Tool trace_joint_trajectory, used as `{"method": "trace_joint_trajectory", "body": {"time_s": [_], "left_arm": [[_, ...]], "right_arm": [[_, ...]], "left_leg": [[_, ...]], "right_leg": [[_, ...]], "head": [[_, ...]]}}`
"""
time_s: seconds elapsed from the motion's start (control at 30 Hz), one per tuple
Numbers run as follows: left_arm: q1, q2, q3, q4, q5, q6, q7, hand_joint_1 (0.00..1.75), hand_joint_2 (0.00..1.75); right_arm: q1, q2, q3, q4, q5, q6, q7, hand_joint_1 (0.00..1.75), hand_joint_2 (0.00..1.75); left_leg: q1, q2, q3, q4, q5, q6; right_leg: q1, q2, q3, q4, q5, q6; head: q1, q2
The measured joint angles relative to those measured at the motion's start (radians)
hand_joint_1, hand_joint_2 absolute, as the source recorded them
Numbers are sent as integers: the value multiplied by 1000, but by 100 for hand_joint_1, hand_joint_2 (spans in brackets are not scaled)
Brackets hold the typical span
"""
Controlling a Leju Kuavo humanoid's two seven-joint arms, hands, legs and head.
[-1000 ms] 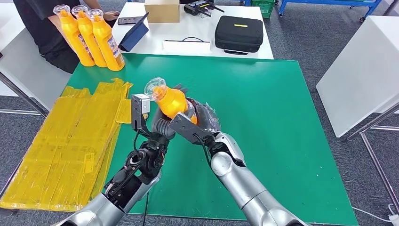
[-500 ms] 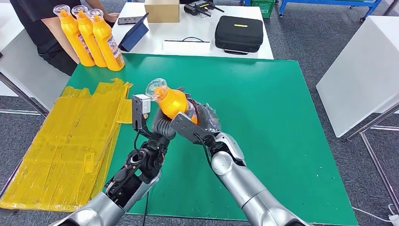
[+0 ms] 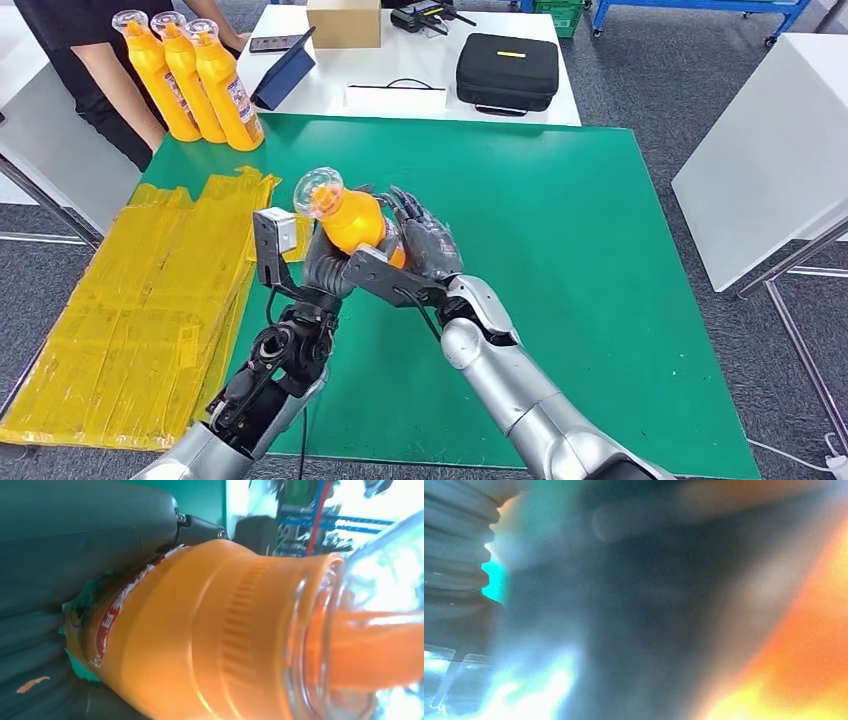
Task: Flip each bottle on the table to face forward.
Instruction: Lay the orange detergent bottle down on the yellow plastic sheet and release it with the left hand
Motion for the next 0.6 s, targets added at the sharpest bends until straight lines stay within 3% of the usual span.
{"method": "trace_joint_trajectory", "body": {"time_s": [0.23, 0.6], "left_arm": [[25, 21, 101, -60, -89, 61, -33, 175, 175], [38, 90, 318, -72, -304, 202, -63, 175, 175]], "right_arm": [[27, -3, 1, -16, 94, -37, -19, 0, 0], [125, -43, 43, -194, 58, 41, -71, 0, 0]], "left_leg": [[0, -1, 0, 0, 0, 0], [0, 1, 0, 0, 0, 0]], "right_leg": [[0, 0, 1, 0, 0, 0], [0, 1, -1, 0, 0, 0]], "head": [[0, 0], [0, 0]]}}
